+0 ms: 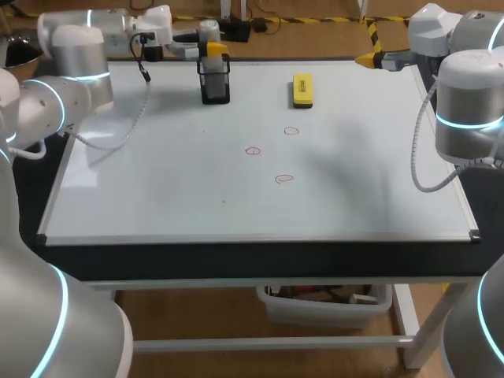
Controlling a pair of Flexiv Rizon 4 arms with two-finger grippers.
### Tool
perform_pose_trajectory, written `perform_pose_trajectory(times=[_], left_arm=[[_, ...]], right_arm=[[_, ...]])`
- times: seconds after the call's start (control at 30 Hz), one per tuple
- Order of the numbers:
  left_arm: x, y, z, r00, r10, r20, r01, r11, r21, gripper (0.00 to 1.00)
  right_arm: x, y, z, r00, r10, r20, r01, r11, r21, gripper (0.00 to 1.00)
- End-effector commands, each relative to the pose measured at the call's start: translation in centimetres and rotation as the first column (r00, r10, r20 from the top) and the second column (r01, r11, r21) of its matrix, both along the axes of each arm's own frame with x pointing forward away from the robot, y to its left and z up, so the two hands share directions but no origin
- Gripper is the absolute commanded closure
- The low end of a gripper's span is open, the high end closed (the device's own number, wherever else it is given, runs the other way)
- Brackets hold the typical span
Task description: Pick up the inspection probe, press it on each red-marked spot on the whiteboard one by one, put down the probe, pick up the eraser, and wipe off all the red marks.
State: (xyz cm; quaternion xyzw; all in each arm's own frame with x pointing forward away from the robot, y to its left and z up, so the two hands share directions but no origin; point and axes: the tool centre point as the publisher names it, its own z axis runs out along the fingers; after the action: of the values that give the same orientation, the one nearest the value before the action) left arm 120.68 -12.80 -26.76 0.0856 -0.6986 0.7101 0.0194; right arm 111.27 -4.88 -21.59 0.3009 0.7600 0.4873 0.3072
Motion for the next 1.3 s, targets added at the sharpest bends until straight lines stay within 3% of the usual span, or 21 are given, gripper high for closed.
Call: perform_pose_trajectory(times=[0.03, 0.83, 1.3], left_arm=[[0.3, 0.3, 0.7, 0.983, -0.184, 0.008, 0.184, 0.983, -0.022, 1.00], [-1.0, 0.3, 7.2, 0.987, -0.147, 0.068, 0.148, 0.989, 0.002, 1.00], [-1.7, 0.3, 11.4, 0.997, -0.008, 0.072, 0.008, 1.000, 0.001, 1.00]], right_arm=[[0.1, 0.0, 0.0, 1.000, 0.001, 0.000, -0.001, 1.000, 0.000, 0.00], [0.1, 0.0, 0.0, 1.000, 0.001, 0.000, -0.001, 1.000, 0.000, 0.00], [0.1, 0.0, 0.0, 1.000, 0.001, 0.000, -0.001, 1.000, 0.000, 0.00]])
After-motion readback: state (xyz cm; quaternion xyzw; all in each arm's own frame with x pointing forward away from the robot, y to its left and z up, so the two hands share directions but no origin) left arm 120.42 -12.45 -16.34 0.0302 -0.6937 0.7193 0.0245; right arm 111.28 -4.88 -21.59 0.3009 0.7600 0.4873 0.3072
